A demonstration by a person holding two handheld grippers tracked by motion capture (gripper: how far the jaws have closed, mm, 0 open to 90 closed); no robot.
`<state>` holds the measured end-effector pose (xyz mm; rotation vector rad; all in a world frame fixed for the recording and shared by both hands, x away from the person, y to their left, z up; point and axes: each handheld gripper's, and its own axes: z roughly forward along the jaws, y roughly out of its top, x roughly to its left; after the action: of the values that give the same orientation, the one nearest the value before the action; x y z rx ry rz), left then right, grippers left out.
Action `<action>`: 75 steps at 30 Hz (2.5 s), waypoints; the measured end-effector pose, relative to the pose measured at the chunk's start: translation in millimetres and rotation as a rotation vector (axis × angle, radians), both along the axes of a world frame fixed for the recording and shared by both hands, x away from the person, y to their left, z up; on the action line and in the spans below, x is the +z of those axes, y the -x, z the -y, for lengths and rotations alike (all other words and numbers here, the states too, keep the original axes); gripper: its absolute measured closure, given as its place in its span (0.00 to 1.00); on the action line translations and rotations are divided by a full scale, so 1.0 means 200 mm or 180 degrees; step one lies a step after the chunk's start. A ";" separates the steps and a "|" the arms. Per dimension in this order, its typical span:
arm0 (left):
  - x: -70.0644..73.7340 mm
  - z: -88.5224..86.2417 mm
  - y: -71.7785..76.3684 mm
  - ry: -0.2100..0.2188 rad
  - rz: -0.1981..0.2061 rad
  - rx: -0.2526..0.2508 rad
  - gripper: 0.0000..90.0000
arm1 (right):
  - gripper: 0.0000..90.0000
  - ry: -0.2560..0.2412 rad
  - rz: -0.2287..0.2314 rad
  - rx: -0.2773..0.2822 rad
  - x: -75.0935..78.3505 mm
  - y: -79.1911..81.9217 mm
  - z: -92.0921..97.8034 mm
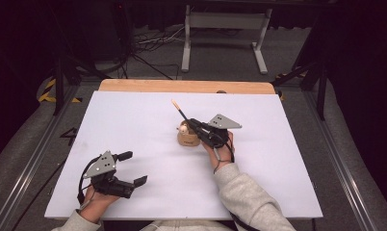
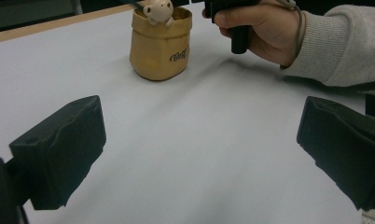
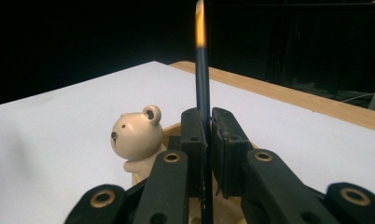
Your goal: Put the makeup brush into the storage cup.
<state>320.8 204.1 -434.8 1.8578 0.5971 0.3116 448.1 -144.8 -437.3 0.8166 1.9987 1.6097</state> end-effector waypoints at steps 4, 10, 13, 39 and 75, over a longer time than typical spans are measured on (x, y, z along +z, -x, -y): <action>0.00 0.00 0.00 -0.0002 -0.0004 -0.0005 0.02 | 0.85 0.0006 0.0026 -0.0012 0.01 0.00 0.00; 0.00 0.00 0.00 -0.0002 -0.0010 0.0001 0.02 | 0.78 -0.0024 0.0063 -0.0050 0.02 0.00 0.02; 0.00 0.00 0.00 -0.0001 -0.0016 0.0000 0.02 | 0.73 -0.0024 0.0089 -0.0062 0.04 0.00 0.03; 0.02 -0.06 0.00 0.0147 0.0047 0.0067 0.02 | 0.07 0.0079 0.0093 0.0149 0.28 0.18 0.22; -0.03 -0.15 0.01 0.0473 0.0247 0.0313 0.00 | 0.00 0.0133 0.0255 0.0229 0.22 0.47 0.65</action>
<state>318.8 234.0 -441.1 1.6697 0.6423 0.3922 354.6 -275.3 -392.9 0.6614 2.0192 1.6084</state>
